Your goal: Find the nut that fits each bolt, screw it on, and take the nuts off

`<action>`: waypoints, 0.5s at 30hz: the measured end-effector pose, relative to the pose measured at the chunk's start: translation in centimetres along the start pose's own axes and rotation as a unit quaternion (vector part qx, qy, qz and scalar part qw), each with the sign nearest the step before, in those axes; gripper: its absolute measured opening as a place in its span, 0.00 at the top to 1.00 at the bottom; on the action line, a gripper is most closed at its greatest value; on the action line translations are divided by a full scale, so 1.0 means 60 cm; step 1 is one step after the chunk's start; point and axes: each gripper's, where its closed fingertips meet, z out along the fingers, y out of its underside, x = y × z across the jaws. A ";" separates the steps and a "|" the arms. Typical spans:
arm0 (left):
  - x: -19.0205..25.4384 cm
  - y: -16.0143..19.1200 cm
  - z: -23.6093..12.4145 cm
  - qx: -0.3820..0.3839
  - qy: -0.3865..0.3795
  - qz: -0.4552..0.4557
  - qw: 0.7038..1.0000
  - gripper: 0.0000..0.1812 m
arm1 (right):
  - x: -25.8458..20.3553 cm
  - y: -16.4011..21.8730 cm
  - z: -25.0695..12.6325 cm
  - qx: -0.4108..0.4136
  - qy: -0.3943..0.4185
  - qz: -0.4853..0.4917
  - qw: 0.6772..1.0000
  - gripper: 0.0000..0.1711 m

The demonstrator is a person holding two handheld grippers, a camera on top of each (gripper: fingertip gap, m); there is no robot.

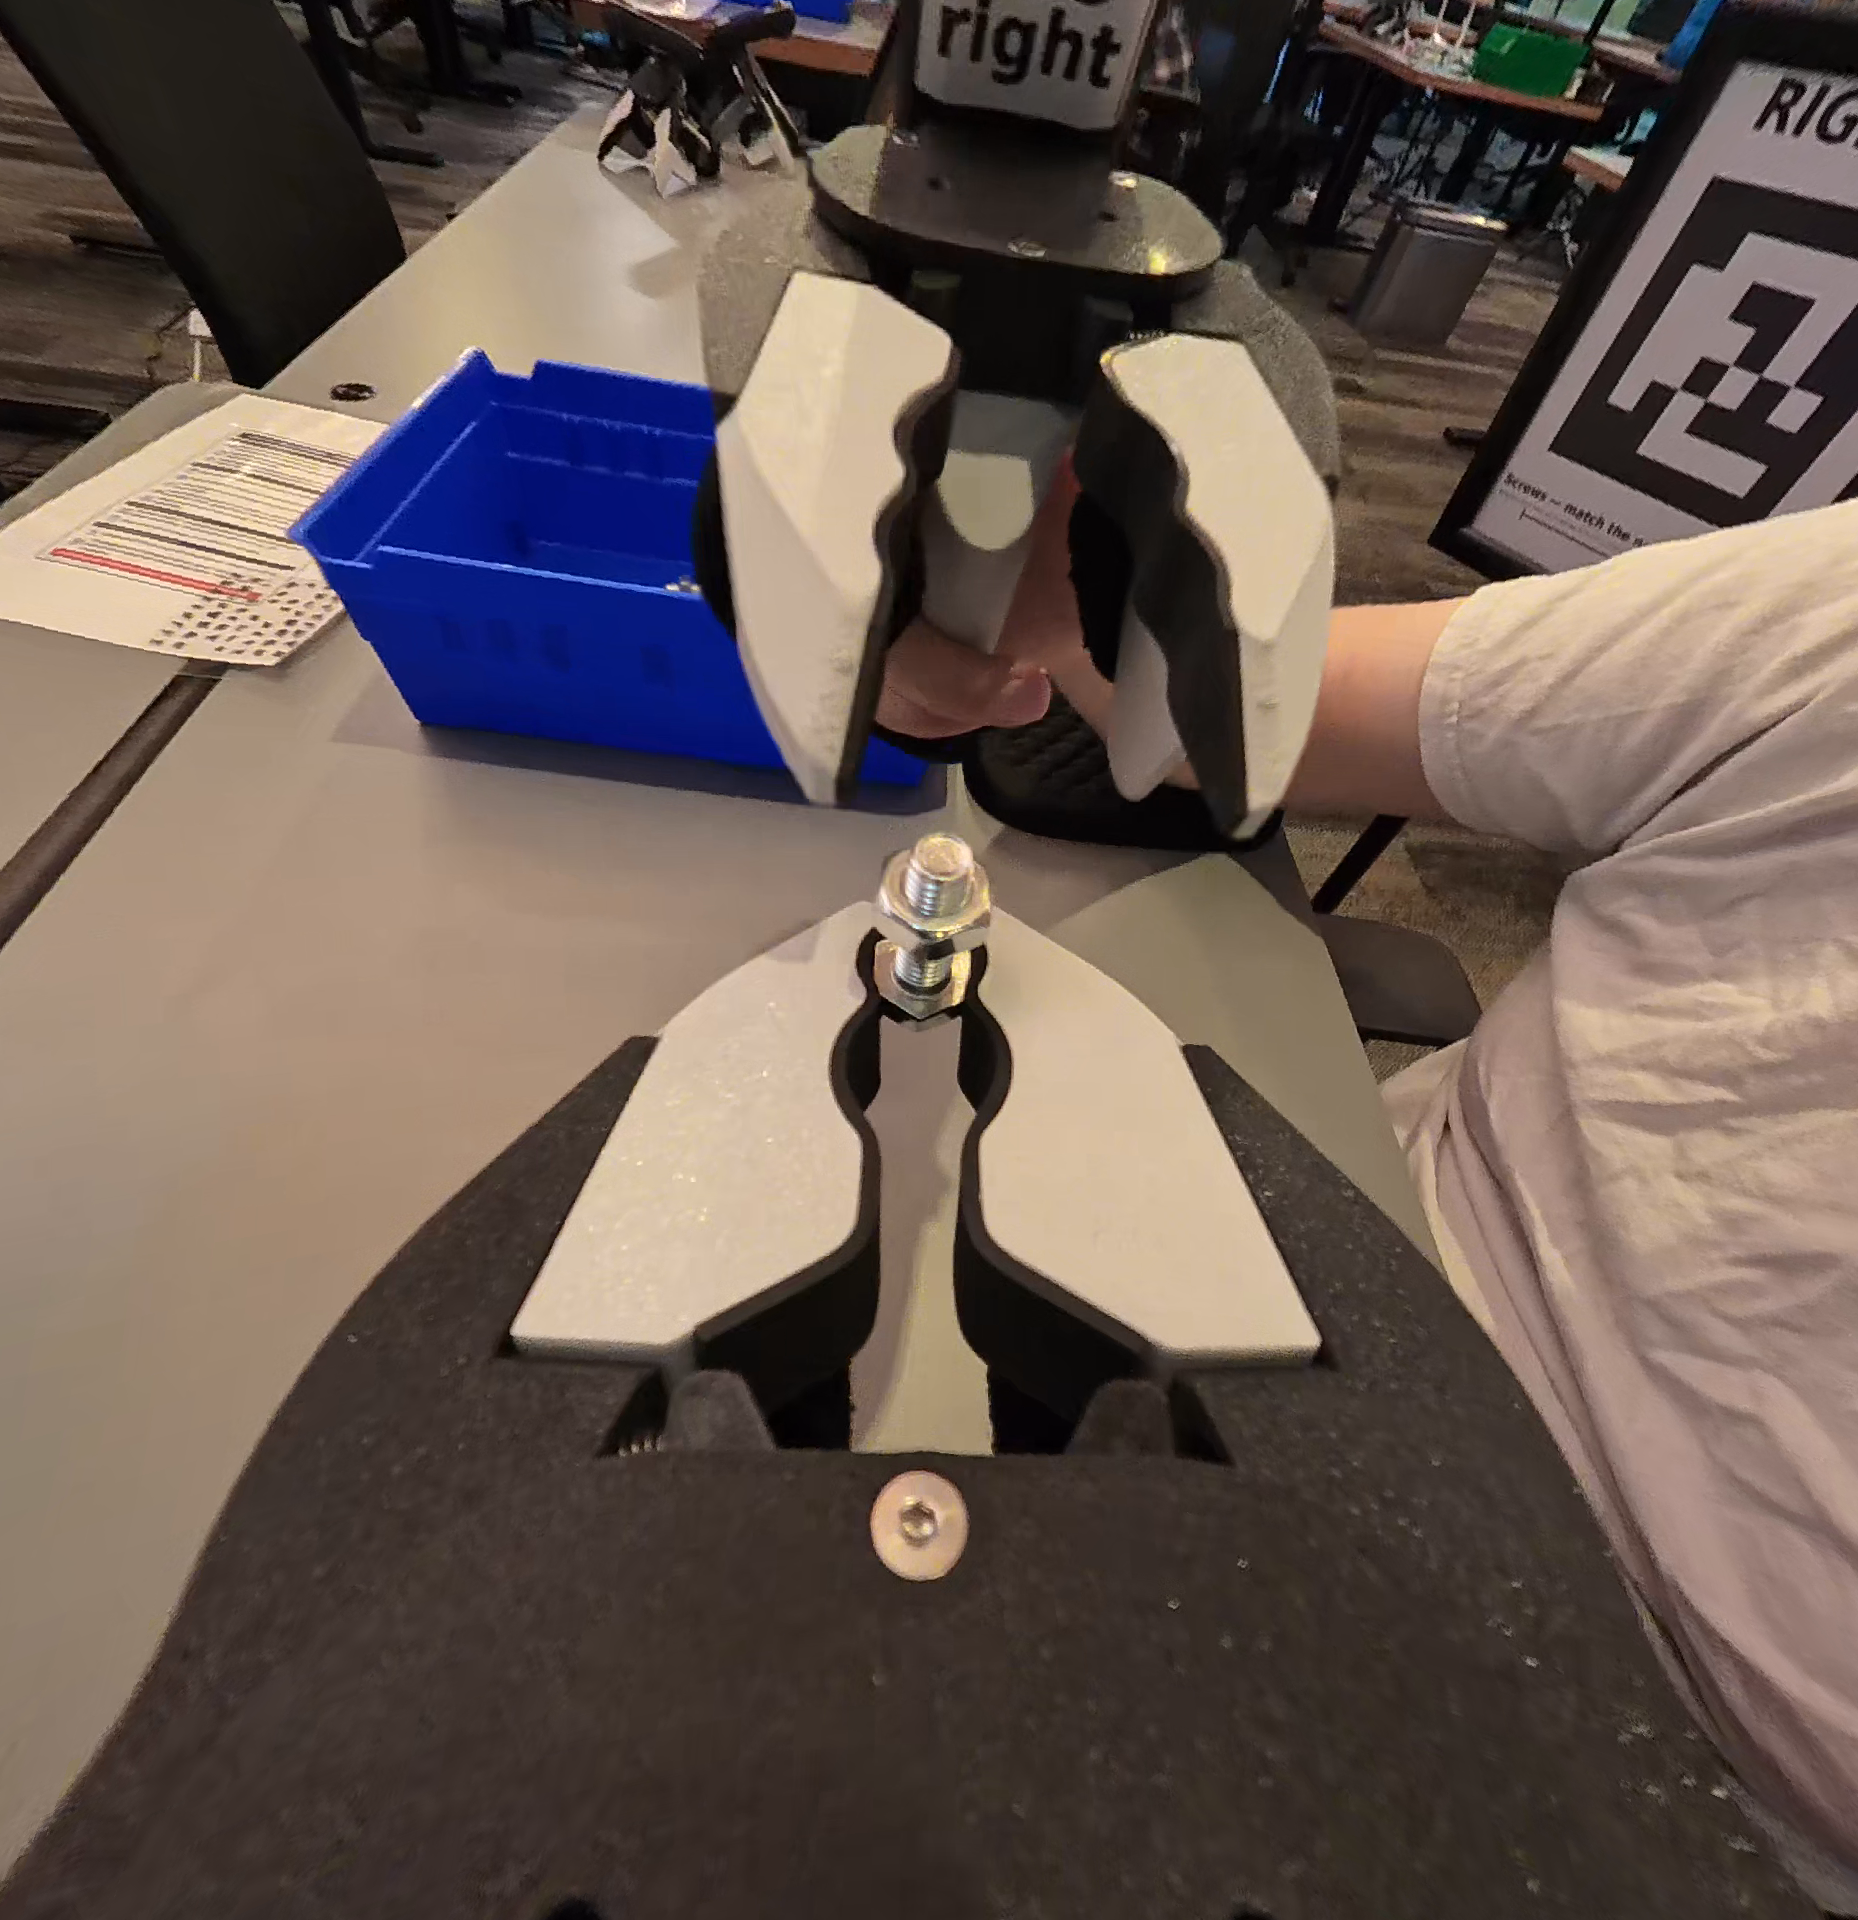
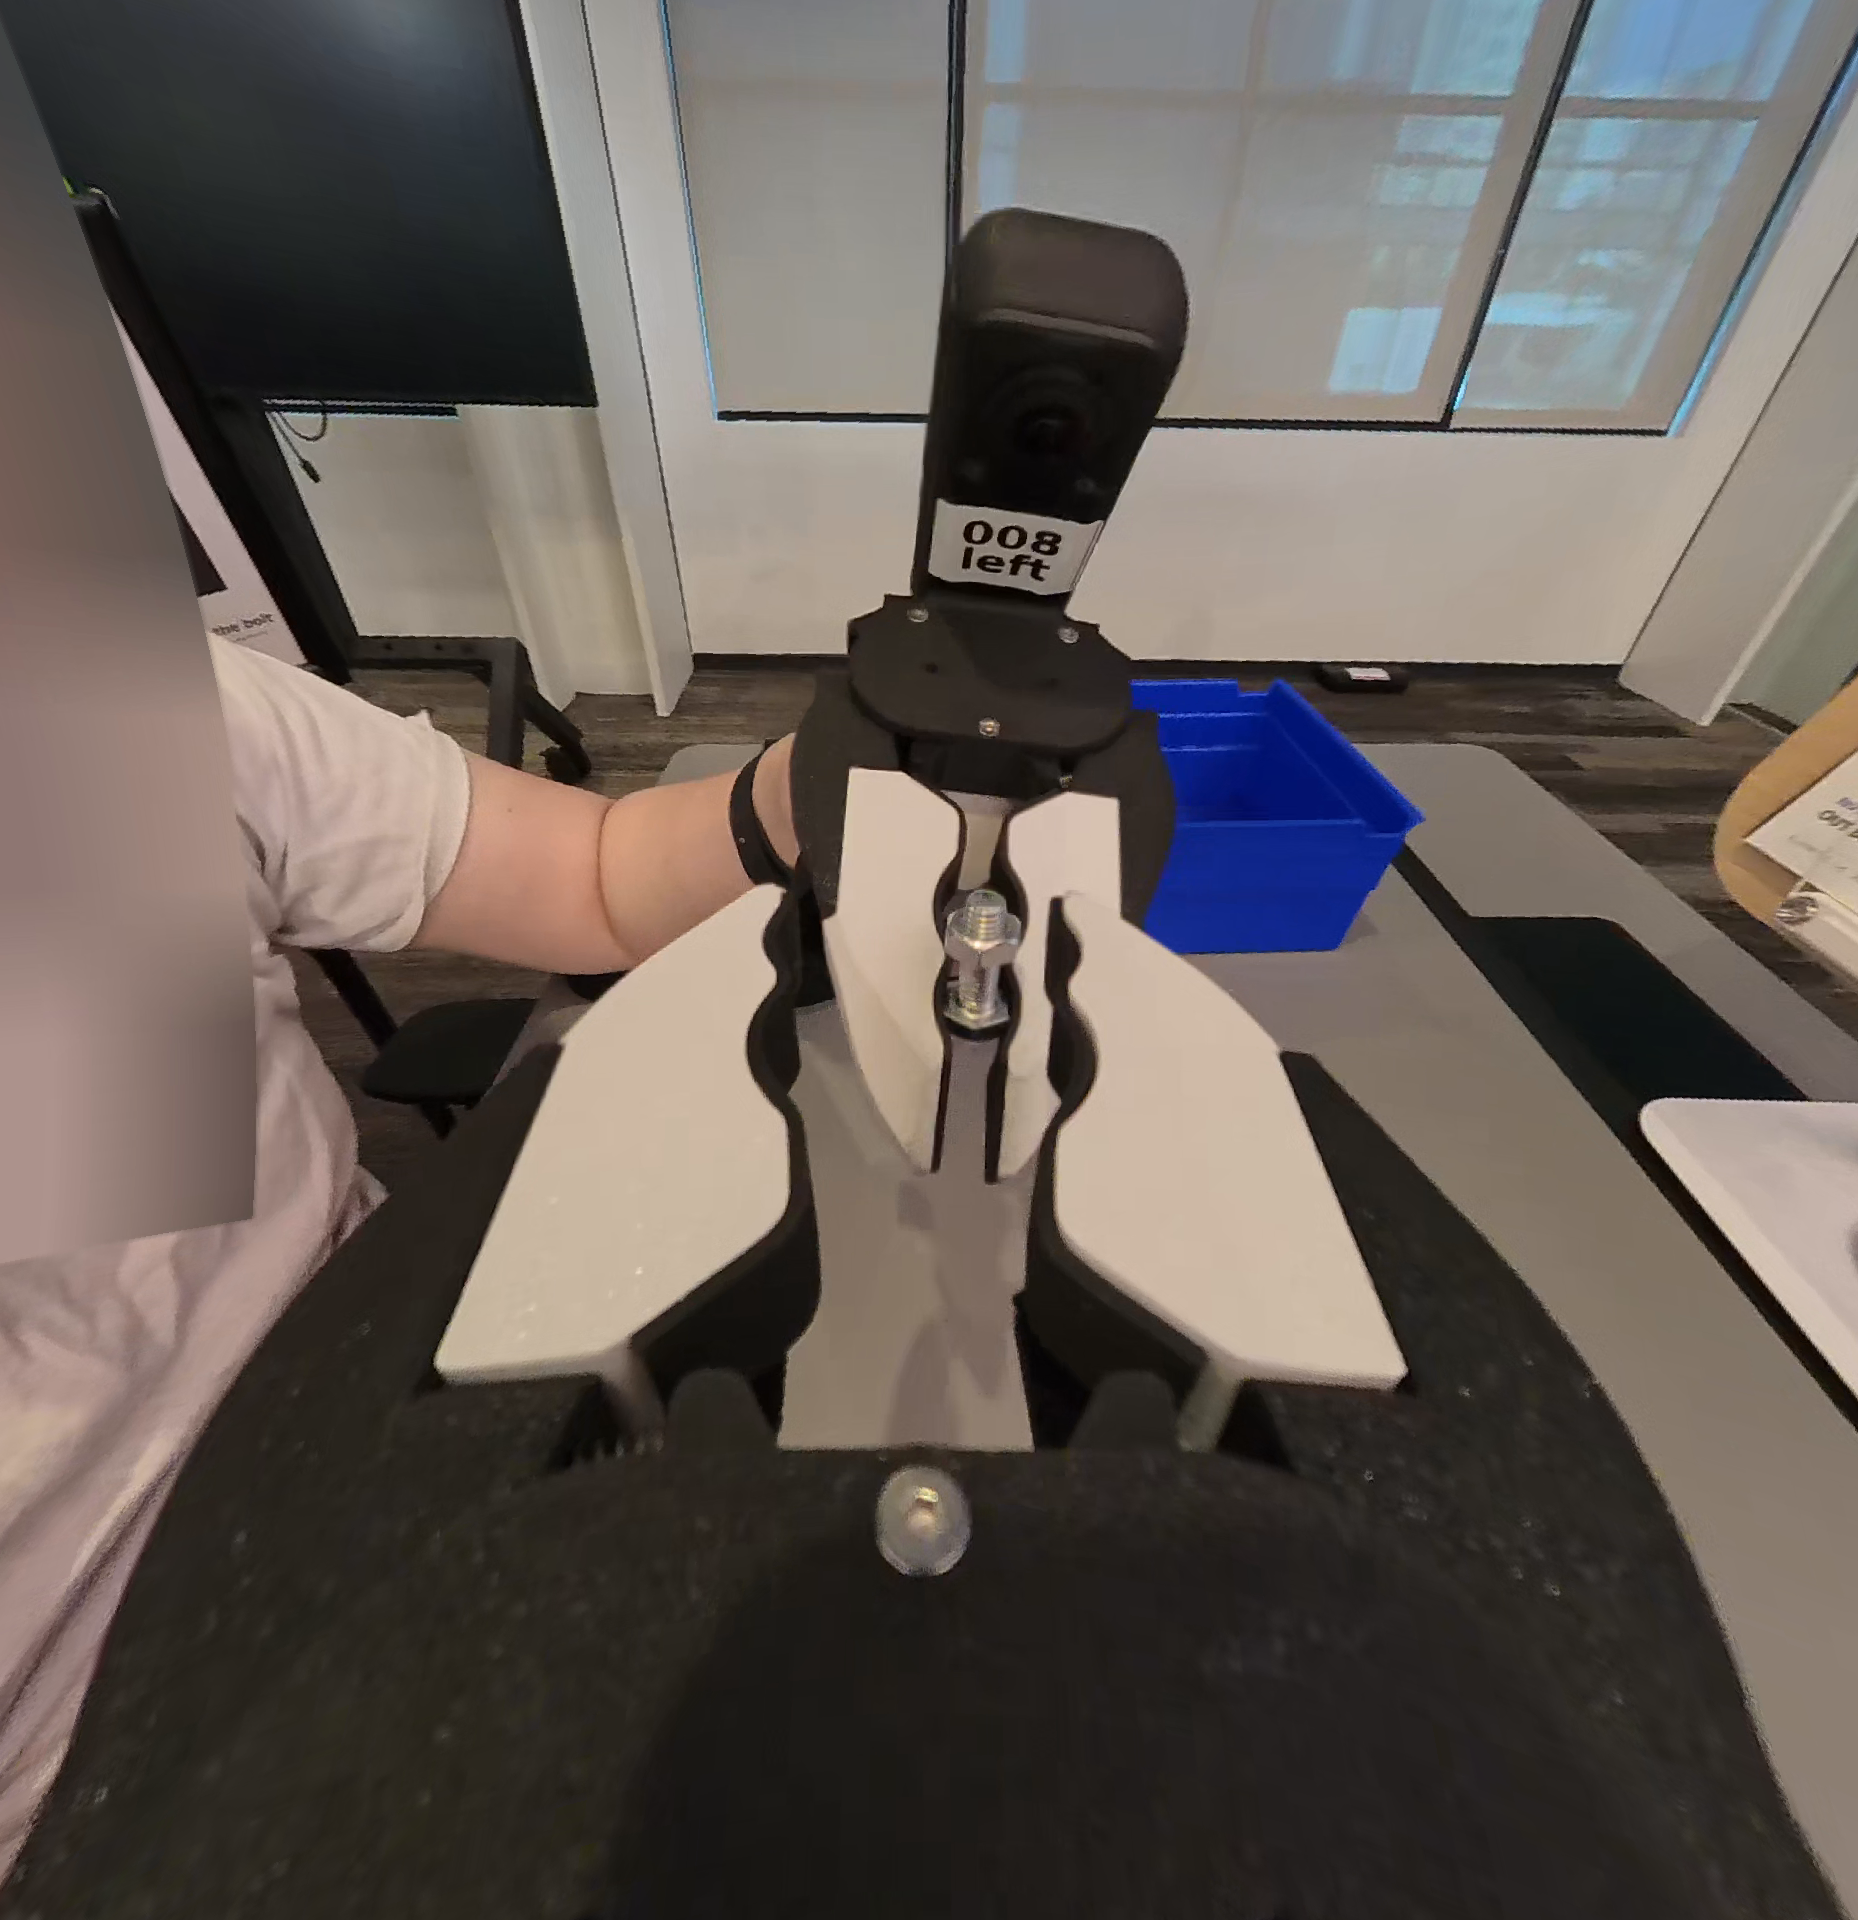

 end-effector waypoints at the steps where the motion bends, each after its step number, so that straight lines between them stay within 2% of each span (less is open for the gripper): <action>1: 0.002 0.002 0.002 -0.004 0.000 0.003 1.000 0.95 | -0.002 0.001 0.003 0.001 -0.004 0.004 1.000 0.74; 7: 0.001 0.006 0.003 -0.012 -0.004 0.009 1.000 0.95 | -0.012 0.015 0.009 -0.030 -0.020 0.001 0.999 0.72; 8: 0.000 0.005 0.002 -0.012 -0.007 0.011 1.000 0.95 | -0.011 0.014 0.004 -0.036 -0.017 -0.001 0.999 0.74; 10: -0.006 0.001 -0.002 -0.005 -0.019 0.012 1.000 0.95 | -0.013 0.006 -0.007 -0.028 -0.023 0.003 0.999 0.85; 15: -0.001 0.001 0.000 -0.006 -0.008 0.008 1.000 0.95 | 0.006 -0.003 -0.011 -0.004 0.007 0.003 1.000 0.85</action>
